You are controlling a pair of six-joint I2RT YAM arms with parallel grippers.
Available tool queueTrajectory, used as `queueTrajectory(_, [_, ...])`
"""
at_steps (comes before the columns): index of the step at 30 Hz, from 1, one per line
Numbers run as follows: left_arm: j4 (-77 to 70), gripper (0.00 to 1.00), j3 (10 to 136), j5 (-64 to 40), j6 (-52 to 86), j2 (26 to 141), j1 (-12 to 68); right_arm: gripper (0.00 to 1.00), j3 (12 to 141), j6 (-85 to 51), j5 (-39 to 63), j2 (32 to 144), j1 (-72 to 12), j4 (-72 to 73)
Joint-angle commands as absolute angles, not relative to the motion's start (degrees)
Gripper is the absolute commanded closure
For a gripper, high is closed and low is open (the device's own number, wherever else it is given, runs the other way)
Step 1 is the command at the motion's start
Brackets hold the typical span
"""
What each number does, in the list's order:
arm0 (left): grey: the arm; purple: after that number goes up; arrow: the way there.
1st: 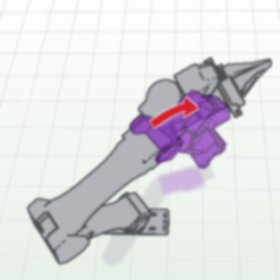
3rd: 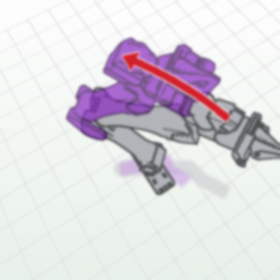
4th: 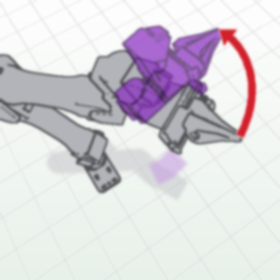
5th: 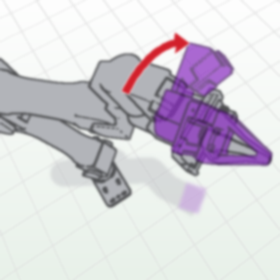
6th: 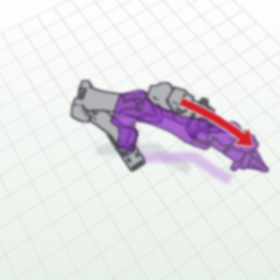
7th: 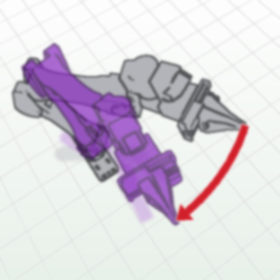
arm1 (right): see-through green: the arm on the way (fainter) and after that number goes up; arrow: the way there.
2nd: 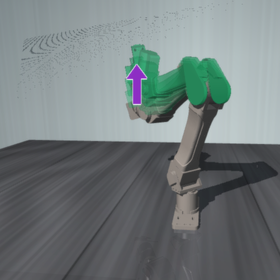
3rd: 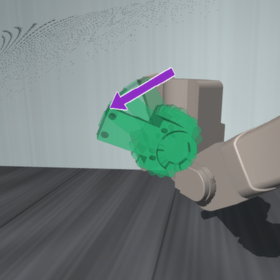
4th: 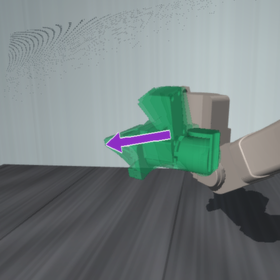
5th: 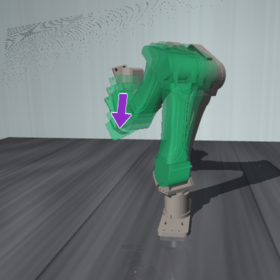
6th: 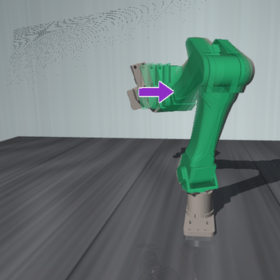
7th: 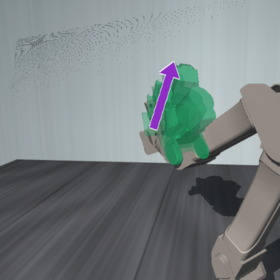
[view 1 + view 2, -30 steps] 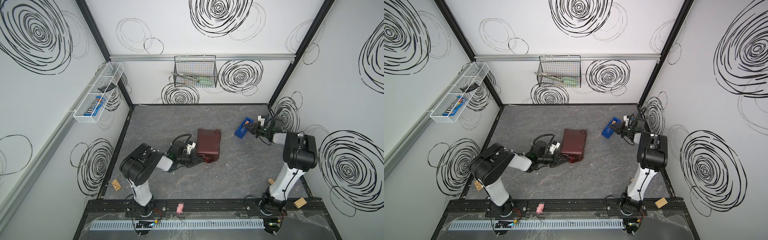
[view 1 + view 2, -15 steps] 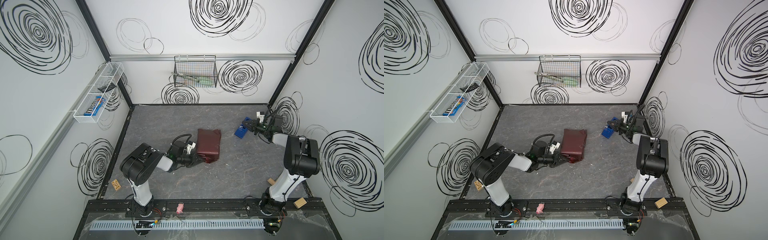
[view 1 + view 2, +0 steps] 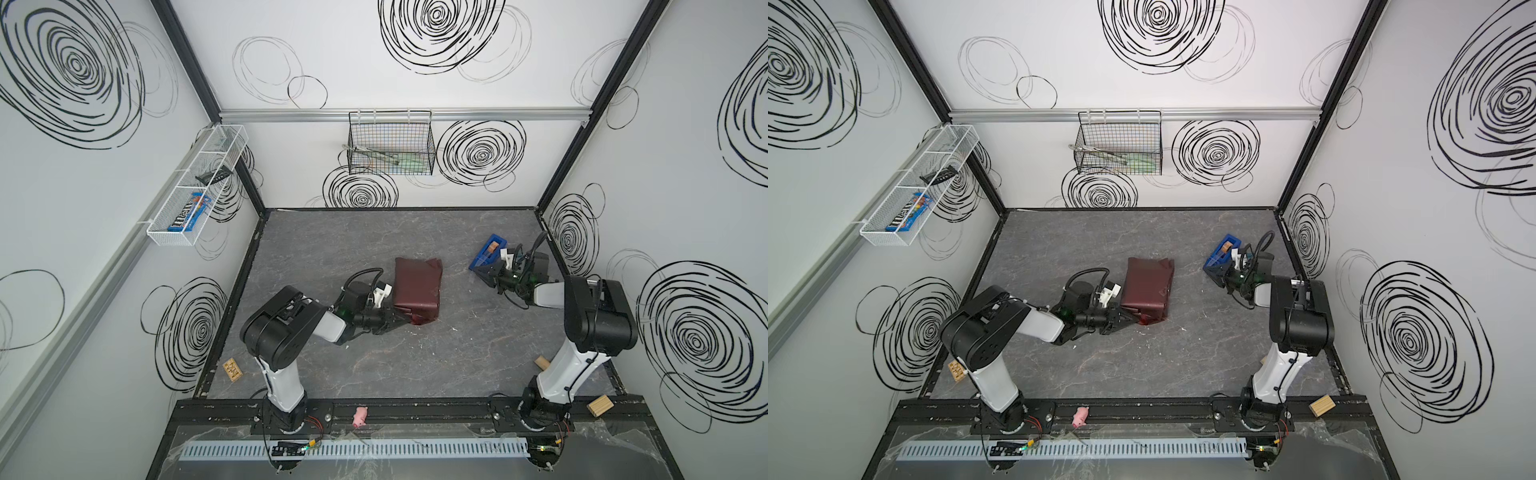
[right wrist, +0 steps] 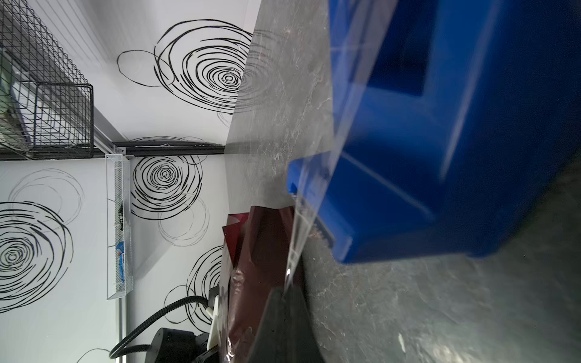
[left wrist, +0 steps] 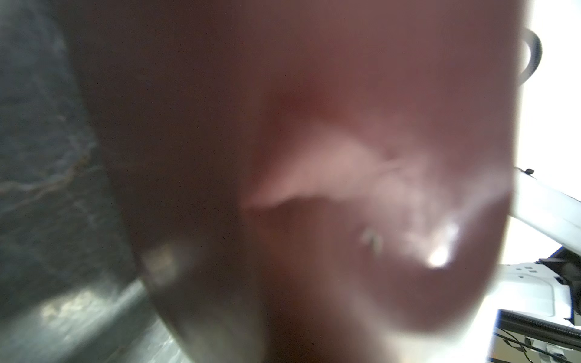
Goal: Wrap a gift box in wrapping paper
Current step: Tear off the tape with the cutter.
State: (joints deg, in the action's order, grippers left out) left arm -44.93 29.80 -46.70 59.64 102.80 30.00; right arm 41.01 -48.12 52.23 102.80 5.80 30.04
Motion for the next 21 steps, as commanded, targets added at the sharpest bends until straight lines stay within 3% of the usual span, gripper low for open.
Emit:
queueTrajectory(1, [-47.91,1.00,30.50,-47.91,59.68,103.53,30.32,1.00,39.55,-48.28,50.32,101.36,4.79,31.58])
queueTrajectory(21, [-46.84,1.00,30.94,-47.77,59.05,103.62,30.26,1.00,38.84,-49.44,42.29,105.74,2.38,34.41])
